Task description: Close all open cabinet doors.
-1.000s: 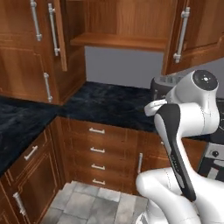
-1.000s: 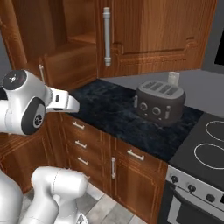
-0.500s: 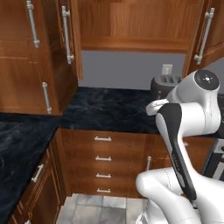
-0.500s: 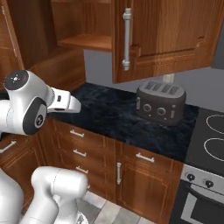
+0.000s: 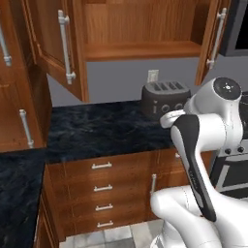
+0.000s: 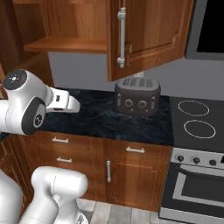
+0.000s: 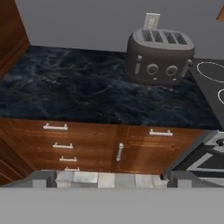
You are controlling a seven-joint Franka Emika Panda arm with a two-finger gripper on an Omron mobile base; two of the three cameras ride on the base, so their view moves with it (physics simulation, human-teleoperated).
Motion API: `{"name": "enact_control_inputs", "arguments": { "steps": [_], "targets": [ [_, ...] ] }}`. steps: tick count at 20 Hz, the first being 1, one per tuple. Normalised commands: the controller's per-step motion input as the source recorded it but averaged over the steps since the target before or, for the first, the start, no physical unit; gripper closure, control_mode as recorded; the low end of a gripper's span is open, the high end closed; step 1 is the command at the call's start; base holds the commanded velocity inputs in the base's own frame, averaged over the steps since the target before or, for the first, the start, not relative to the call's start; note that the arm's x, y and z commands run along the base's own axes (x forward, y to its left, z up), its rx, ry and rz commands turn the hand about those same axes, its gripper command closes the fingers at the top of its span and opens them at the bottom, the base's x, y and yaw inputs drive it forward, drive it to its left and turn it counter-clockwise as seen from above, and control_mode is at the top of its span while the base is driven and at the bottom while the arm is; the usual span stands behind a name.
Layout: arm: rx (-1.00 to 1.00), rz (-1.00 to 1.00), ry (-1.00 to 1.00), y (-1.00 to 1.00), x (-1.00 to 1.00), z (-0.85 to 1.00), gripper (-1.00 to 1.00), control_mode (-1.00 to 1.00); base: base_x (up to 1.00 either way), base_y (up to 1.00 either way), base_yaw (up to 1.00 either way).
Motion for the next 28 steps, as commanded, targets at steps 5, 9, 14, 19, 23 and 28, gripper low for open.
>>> {"name": "enact_control_inputs", "arguments": {
  "steps": [5, 9, 14, 19, 23, 28],
  "targets": [
    [0.0, 0.0, 0.0, 0.0, 0.0, 0.0, -1.0, 1.0, 0.29, 0.48, -0.17],
    [0.0, 0.0, 0.0, 0.0, 0.0, 0.0, -1.0, 1.0, 0.35, 0.48, -0.04],
    [0.0, 0.0, 0.0, 0.0, 0.0, 0.0, -1.0, 1.0, 0.45, 0.17, 0.0],
    [0.0, 0.0, 0.0, 0.0, 0.0, 0.0, -1.0, 1.0, 0.42, 0.0, 0.0],
    [0.0, 0.0, 0.0, 0.0, 0.0, 0.0, -1.0, 1.0, 0.38, -0.02, 0.0],
    [0.0, 0.0, 0.0, 0.0, 0.0, 0.0, -1.0, 1.0, 0.43, -0.01, 0.0]
  ]
}}
